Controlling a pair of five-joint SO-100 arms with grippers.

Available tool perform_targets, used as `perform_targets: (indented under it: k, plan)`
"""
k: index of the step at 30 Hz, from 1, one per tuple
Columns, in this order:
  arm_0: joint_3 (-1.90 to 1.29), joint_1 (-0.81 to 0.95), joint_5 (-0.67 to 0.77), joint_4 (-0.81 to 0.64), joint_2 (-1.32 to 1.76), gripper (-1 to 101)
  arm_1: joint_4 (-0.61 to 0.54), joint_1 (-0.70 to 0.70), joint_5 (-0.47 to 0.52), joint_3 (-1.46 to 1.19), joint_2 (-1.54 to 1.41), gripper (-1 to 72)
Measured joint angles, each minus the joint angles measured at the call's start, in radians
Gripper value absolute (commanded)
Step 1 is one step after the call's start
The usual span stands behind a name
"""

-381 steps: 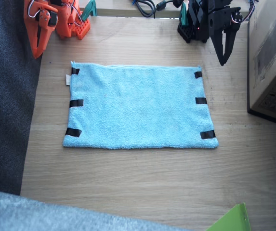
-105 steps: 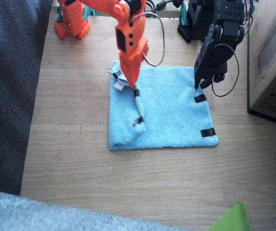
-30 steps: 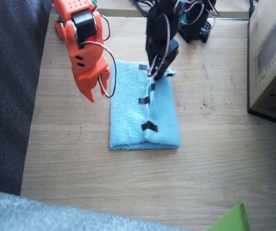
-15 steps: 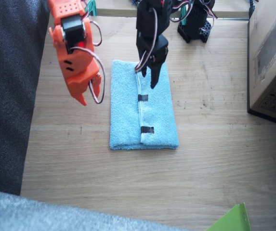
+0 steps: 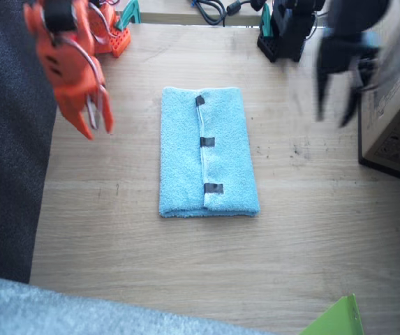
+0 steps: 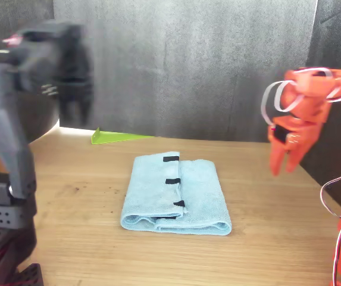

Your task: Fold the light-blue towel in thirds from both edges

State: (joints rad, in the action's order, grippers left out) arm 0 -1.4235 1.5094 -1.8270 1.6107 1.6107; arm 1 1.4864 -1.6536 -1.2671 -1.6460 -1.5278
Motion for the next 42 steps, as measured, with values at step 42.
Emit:
perform_targets:
  k: [42]
  plan:
    - [-1.358, 0.064, 0.147, -0.287, 1.562, 0, -0.144, 0.256, -0.121, -1.117, -1.612, 0.0]
